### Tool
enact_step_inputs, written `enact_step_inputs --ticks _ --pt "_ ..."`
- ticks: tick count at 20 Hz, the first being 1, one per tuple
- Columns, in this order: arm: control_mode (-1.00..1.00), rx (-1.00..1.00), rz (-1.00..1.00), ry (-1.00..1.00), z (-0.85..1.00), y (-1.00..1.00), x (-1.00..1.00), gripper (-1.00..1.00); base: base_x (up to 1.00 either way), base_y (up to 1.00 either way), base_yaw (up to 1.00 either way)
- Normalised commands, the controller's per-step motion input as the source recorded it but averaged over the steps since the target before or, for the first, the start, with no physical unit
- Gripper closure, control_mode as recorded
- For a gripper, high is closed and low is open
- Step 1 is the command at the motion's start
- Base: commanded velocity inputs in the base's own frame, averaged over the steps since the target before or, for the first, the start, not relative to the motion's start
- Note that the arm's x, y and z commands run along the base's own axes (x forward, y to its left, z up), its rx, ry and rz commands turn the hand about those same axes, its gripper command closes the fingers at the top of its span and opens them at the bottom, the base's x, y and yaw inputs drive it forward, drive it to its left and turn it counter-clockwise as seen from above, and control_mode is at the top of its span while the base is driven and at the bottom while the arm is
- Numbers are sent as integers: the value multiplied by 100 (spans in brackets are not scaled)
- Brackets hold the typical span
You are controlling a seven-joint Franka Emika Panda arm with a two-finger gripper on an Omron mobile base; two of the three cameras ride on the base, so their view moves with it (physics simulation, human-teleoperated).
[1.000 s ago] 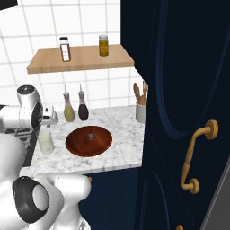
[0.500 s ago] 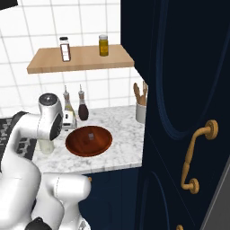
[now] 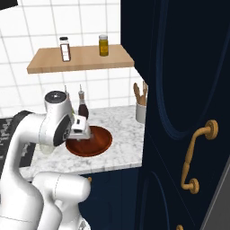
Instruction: Grab a lemon wedge from the fridge and one ice cube from the ice bowl, and put them in the glass of lemonade.
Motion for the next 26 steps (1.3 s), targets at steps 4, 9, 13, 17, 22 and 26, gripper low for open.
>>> enact_step_inputs --ticks 4,9,13,17,22,26 --pt "-100 0 -20 3 18 3 -99 -100 0 0 0" --pt "-100 2 -9 -2 10 0 -55 -100 0 0 0" --pt "-100 4 -1 -1 16 0 -3 -100 0 0 0" --pt "-100 3 -3 -3 1 0 -35 -100 0 0 0" --pt "-100 5 -7 0 0 -14 -37 -100 0 0 0" --pt "-100 6 -6 0 0 -24 -31 -100 0 0 0"
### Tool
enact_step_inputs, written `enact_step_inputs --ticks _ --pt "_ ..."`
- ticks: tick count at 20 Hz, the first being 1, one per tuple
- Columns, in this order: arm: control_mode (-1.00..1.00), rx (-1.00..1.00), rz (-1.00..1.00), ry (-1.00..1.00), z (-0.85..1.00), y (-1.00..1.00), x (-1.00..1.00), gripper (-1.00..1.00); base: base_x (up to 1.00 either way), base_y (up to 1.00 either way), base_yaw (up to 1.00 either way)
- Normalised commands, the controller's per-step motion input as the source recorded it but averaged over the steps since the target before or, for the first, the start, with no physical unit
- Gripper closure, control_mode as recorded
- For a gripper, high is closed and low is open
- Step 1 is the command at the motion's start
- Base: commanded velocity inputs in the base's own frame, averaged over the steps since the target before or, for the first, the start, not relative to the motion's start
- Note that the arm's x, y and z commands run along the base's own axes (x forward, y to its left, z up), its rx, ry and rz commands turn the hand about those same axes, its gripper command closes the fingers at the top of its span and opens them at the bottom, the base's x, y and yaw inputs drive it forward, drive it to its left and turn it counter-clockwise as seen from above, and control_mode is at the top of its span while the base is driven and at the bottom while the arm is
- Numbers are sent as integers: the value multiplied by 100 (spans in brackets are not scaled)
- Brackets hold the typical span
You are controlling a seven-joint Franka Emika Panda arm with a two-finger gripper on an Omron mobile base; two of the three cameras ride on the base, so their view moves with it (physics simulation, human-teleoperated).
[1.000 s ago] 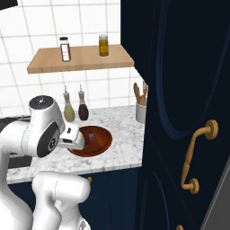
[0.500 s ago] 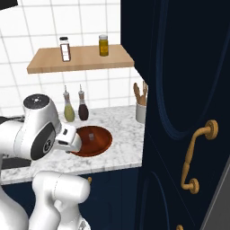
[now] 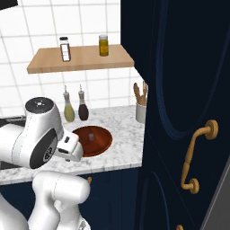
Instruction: Grab a lemon wedge from the fridge and one ice cube from the ice bowl, and put them in the glass of lemonade.
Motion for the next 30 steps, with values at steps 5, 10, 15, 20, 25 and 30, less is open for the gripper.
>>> enact_step_inputs --ticks 5,10,15,20,25,30 --pt "-100 2 -7 -7 4 18 6 -100 0 0 0" --pt "-100 0 -13 -4 8 65 97 -100 0 0 0" --pt "-100 -3 -16 0 -58 -1 81 -100 0 0 0" --pt "-100 0 -2 -2 -31 -1 3 -100 0 0 0" --pt "-100 0 0 0 -21 -20 11 -100 0 0 0" --pt "-100 0 0 0 -6 -14 13 -100 0 0 0"
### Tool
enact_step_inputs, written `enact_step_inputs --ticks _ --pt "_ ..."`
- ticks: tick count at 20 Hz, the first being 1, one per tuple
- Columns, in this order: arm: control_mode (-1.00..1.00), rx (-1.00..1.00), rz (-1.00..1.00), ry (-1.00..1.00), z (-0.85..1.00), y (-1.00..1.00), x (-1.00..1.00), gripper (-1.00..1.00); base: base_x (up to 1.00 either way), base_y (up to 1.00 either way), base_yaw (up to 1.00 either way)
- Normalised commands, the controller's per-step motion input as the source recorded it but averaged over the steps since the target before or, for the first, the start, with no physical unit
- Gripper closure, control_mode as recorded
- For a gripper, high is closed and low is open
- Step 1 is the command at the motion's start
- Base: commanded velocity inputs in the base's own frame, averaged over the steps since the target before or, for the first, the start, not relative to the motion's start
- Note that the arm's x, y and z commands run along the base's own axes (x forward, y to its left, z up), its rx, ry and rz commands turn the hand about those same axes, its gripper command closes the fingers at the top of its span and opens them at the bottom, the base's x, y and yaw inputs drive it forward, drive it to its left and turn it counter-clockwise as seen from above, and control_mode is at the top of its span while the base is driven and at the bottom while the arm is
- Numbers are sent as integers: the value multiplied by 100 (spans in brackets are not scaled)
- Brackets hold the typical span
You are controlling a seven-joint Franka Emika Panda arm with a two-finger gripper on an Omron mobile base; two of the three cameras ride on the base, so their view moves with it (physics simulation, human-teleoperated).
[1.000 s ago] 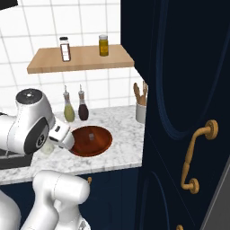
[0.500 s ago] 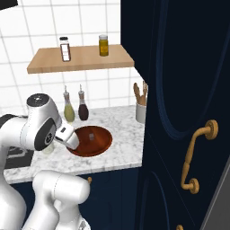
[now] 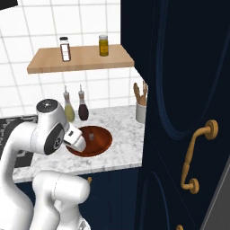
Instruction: Grab a lemon wedge from the fridge and one ice cube from the ice bowl, and put them in the glass of lemonade.
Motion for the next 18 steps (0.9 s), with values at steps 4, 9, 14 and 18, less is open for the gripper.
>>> enact_step_inputs --ticks 4,9,14,18 --pt "100 0 0 0 0 0 0 -100 -3 -1 0" --pt "100 0 0 0 0 0 0 -100 -32 0 -8" --pt "100 0 0 0 0 0 0 -100 -24 -13 -32" --pt "100 0 0 0 0 0 0 -100 -49 -11 -31"
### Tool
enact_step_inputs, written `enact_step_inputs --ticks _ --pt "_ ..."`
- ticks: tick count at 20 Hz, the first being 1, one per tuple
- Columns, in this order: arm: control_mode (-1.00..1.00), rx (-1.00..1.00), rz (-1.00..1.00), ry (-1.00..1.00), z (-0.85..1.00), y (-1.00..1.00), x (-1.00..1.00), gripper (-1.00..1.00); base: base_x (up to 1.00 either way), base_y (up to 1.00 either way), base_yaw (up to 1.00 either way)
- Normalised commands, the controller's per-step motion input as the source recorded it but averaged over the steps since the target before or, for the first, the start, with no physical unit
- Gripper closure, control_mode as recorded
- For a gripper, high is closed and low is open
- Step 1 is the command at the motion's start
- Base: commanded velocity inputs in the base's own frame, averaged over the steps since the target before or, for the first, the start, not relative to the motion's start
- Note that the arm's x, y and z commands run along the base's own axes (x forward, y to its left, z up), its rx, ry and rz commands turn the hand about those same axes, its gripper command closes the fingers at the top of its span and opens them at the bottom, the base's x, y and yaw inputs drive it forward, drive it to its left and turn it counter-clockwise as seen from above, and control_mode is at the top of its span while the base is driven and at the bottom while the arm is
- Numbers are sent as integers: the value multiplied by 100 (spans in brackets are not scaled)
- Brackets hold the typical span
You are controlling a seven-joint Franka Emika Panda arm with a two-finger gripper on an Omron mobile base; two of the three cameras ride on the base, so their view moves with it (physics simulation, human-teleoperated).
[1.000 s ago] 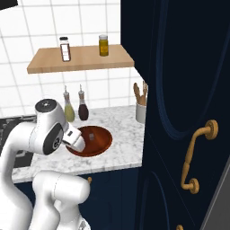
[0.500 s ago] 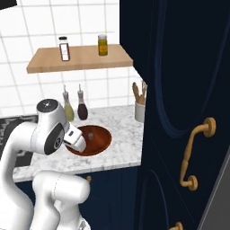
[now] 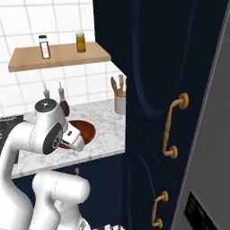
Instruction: Grab a lemon wedge from the fridge and one ice cube from the ice bowl, and put them in the glass of lemonade.
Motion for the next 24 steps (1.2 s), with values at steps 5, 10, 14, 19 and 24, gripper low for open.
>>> enact_step_inputs --ticks 5,10,14,19,24 --pt "100 0 0 0 0 0 0 -100 -80 -18 -53" --pt "100 0 0 0 0 0 0 -100 -42 16 -78" --pt "100 0 0 0 0 0 0 -100 -38 8 -81" --pt "100 0 0 0 0 0 0 -100 -38 0 -77" --pt "100 0 0 0 0 0 0 -100 -61 -16 -56"
